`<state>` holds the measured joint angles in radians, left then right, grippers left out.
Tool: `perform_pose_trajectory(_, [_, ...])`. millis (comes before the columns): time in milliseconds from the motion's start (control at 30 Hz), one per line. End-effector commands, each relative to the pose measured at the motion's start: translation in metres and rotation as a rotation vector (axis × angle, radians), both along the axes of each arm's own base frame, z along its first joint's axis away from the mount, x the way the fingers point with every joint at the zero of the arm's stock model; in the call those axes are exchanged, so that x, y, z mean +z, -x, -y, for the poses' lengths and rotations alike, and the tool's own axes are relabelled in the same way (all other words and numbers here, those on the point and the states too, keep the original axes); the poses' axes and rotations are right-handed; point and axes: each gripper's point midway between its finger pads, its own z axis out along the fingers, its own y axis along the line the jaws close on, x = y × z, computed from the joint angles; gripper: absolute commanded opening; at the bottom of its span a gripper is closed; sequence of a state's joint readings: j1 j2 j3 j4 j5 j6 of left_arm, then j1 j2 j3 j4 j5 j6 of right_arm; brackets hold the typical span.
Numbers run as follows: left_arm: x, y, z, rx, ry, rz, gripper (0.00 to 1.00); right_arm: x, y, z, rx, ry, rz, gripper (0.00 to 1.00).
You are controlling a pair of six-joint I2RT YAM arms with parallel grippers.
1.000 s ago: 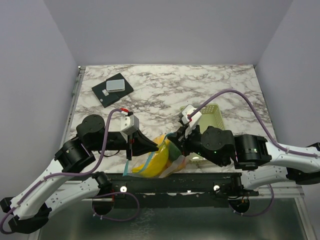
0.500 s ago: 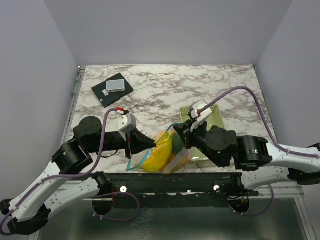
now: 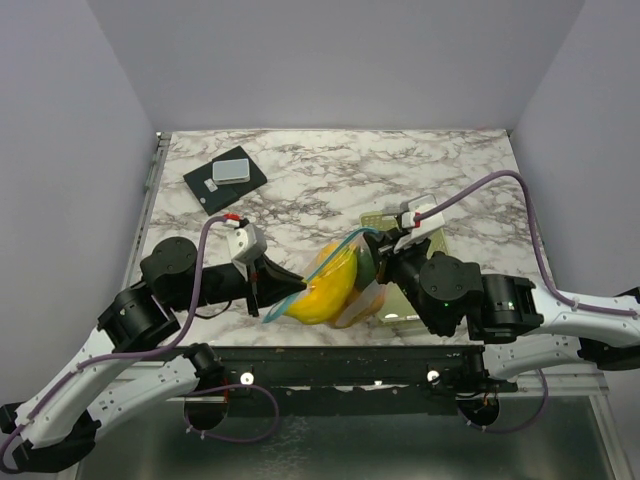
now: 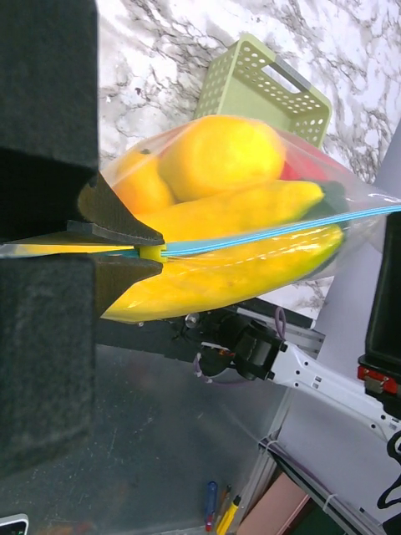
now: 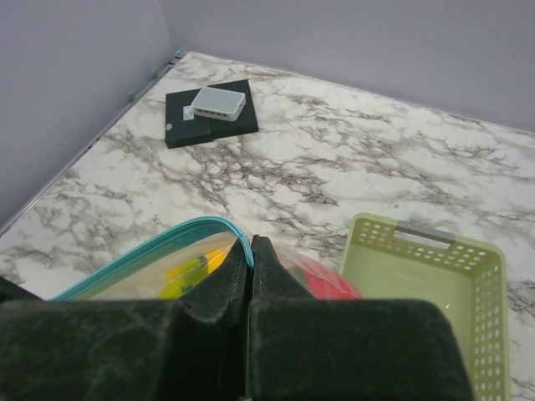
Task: Place the food in the zip-top bag and seal the zipper
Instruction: Zip the zipper food storage bag at the center of the board.
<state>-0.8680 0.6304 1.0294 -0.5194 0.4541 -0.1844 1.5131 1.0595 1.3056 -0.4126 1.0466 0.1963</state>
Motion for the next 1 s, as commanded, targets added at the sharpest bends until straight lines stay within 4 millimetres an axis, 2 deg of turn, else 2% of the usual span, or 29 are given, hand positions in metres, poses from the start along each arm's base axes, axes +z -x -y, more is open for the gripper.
perform_pose_trajectory(0, [-0.013,0.014,-0.012,-0.003,-0.038,-0.071,0.00,0.021,-0.020,0.049,-0.265,-0.067,0.048,0.01])
perform_pose_trajectory(633, [-0.021,0.018,-0.034,0.083,-0.036,-0.113,0.00,0.022,-0.025,0.091,-0.497,-0.105,0.060,0.01])
perform_pose_trajectory(833, [-0.018,0.023,-0.041,0.097,-0.020,-0.116,0.00,0.020,-0.025,0.098,-0.524,-0.122,0.059,0.01])
perform_pose_trajectory(967, [-0.015,0.024,-0.043,0.099,-0.013,-0.120,0.00,0.019,-0.025,0.092,-0.490,-0.133,0.051,0.01])
